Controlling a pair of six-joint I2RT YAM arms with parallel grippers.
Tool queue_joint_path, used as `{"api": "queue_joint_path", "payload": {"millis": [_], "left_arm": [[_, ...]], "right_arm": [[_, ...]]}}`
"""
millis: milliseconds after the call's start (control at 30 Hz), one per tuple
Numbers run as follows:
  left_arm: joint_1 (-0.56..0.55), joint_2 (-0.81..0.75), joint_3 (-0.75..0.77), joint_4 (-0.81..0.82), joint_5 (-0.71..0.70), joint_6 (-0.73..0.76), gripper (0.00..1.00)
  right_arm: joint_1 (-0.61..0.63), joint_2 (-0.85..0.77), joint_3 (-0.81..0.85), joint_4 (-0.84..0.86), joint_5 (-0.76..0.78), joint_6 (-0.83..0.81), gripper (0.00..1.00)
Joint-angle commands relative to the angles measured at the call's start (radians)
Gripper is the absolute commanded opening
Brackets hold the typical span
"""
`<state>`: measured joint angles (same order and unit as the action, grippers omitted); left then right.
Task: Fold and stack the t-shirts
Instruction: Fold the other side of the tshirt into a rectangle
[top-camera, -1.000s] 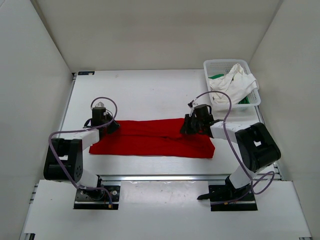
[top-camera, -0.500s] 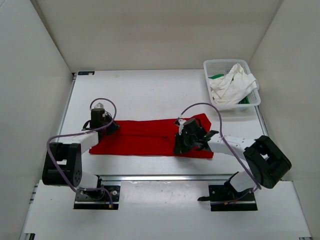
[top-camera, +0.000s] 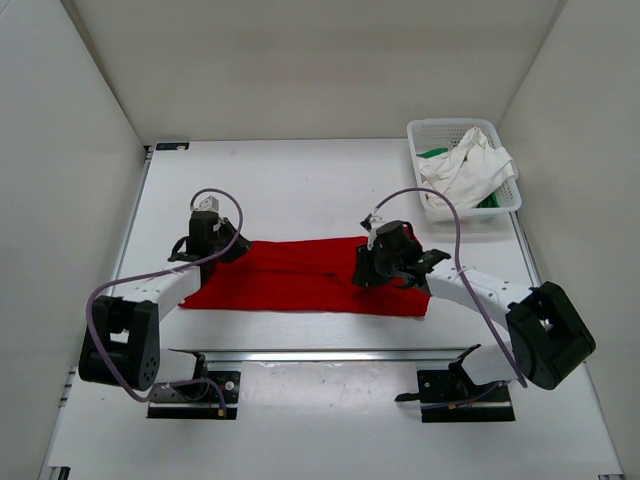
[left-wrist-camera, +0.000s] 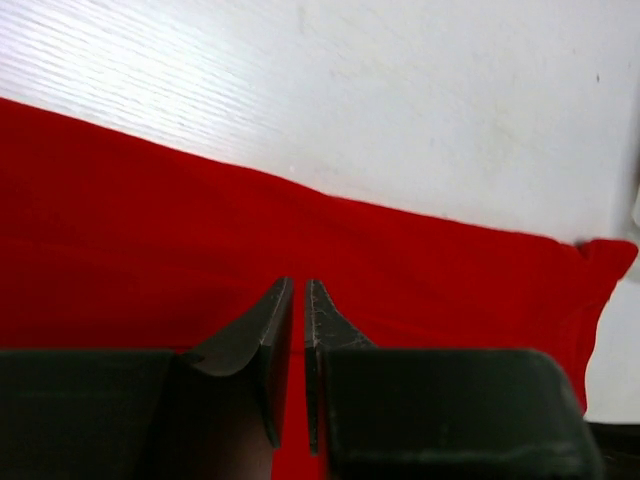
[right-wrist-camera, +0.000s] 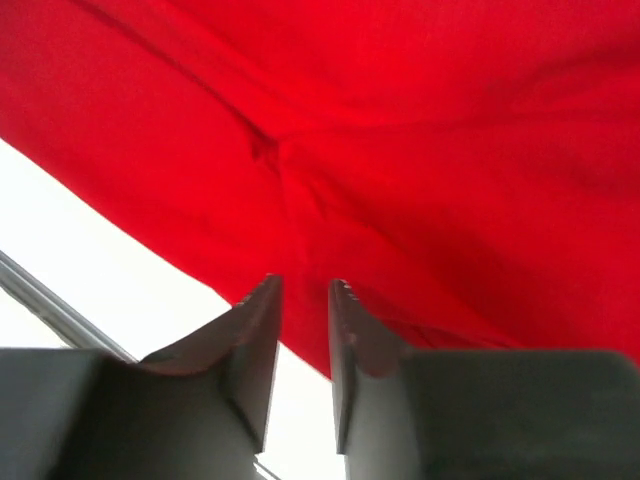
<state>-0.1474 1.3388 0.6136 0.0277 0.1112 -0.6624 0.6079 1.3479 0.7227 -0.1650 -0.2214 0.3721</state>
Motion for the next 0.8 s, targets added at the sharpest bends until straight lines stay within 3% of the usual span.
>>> {"api": "queue_joint_path", "payload": {"millis": [0,200,433,667,767], "left_arm": [[-0.041,-0.055,-0.028,0.018,-0.001,0.007,0.22],[-0.141,-0.113,-0.061,0.021,-0.033,0.006,0.23],[-0.136,-0.121,-0.109,0.050,-0.002,0.001,0.24],[-0.156,-0.113,-0.117,0.074,0.010,-0.003,0.24],[-0.167,-0.104,-0.115,0.087,0.021,-0.012,0.24]], "right_arm": [[0.049,0.033,0.000,-0.027,0.047,-0.007,0.27],[0.069,0.077,0.000,0.007,0.116,0.004,0.42],[0.073,0.163,0.024,0.030,0.113,0.019,0.43],[0.121,0.163,0.072,-0.031,0.165,0.037,0.13],[0.131,0.157,0.098,-0.080,0.174,0.033,0.06]]}}
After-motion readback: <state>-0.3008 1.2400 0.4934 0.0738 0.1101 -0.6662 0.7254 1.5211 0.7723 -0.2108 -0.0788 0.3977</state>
